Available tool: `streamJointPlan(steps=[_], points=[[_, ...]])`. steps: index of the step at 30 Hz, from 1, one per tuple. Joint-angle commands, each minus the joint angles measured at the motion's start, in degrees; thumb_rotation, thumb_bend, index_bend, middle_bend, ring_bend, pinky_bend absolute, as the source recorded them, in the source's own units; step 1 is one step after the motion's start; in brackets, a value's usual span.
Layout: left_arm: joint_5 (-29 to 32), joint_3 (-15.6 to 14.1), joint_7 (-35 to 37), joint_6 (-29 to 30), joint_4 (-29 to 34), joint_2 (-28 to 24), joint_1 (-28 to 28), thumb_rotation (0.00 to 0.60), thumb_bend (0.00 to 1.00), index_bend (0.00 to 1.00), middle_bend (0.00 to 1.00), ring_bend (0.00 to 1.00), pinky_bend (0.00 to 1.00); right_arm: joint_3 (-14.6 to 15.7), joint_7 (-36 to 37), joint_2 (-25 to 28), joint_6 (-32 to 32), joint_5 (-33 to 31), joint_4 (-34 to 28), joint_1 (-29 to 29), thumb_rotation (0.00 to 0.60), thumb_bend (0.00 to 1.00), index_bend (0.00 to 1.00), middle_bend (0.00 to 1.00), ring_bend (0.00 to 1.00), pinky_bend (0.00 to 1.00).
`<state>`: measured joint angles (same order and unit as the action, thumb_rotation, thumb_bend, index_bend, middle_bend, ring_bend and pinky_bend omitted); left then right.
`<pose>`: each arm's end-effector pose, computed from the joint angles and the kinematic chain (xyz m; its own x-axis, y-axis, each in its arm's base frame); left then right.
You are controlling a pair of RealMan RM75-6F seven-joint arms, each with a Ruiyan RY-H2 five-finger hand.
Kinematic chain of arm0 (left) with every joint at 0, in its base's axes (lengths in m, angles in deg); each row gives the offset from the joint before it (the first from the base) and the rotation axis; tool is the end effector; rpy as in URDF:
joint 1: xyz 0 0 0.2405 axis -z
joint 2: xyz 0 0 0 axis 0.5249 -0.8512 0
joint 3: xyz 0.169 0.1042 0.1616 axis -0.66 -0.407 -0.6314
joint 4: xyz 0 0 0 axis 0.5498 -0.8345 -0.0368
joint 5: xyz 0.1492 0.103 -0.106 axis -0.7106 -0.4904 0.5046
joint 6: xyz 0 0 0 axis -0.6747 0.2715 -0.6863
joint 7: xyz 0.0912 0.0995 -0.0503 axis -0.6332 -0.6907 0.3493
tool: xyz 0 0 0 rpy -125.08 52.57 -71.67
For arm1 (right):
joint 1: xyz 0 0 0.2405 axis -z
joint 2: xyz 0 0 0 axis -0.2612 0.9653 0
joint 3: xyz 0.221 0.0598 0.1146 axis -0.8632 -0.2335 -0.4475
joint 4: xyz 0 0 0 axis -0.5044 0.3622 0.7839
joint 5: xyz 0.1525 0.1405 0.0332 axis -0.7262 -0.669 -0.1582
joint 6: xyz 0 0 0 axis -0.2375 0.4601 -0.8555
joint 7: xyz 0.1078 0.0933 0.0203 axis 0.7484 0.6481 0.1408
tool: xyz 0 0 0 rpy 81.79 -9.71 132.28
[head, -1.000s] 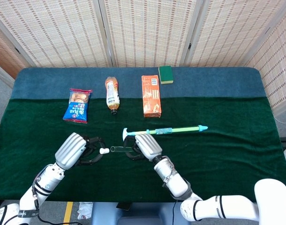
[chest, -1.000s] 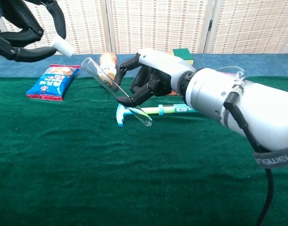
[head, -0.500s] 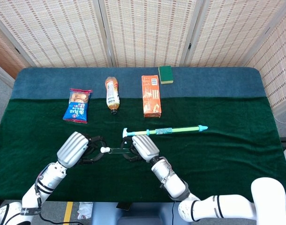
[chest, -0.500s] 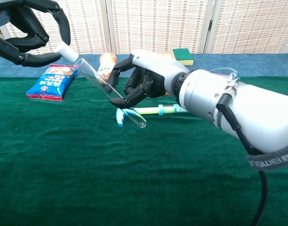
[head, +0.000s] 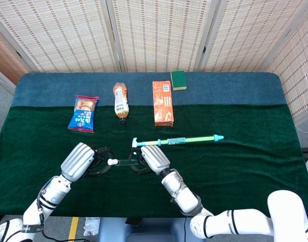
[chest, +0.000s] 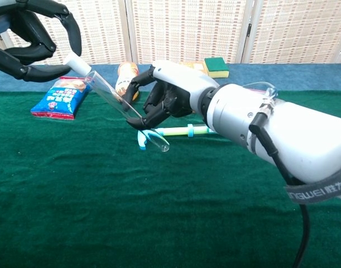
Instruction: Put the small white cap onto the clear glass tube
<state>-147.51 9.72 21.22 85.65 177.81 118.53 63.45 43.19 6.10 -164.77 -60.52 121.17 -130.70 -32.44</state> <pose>-0.1194 0.2672 0.0967 0.1088 0.2032 0.9731 0.8191 -0.5730 0.0281 -0.0166 -0.2923 -0.0583 -0.0710 -0.4926 0.8674 -0.9165 -0.3110 -0.2516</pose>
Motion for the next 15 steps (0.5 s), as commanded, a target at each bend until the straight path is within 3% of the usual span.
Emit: streamJointPlan(steps=[1,15], points=[[-0.1,-0.1,0.0,0.0,0.1,0.0,0.0,0.6,0.52,0.54,1.0,0.91,0.8,0.0,0.0,-0.1,-0.1,-0.1,0.0,-0.1,0.6,0.55,0.96,1.0,1.0,1.0],[0.3,-0.4,-0.4,-0.3,0.1,0.2,0.2,0.6,0.52,0.54,1.0,0.91,0.8,-0.3,0.3,-1.1,-1.0,0.0,0.6,-0.4,0.6,0.55,0.97,1.0,1.0,1.0]])
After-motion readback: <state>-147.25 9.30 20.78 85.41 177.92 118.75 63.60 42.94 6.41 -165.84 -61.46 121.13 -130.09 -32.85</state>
